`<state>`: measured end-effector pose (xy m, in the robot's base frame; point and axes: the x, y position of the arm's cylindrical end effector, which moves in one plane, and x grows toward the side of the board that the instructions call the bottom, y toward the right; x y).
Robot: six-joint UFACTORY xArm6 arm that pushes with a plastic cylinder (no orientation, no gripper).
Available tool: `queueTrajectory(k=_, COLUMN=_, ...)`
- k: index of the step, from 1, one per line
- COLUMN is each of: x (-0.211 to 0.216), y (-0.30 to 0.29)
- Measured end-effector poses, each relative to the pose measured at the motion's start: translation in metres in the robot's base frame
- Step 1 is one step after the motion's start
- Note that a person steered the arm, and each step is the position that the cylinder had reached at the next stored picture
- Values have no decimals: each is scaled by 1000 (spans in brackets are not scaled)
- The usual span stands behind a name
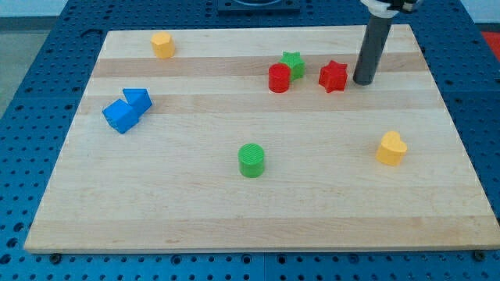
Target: Move your arm to the bottom center
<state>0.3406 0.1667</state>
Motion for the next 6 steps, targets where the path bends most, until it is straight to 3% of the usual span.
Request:
queueTrajectory(k=3, x=-4, y=-52)
queueTrajectory(k=4, x=15, y=-25)
queueTrajectory(k=6, x=97, y=-48)
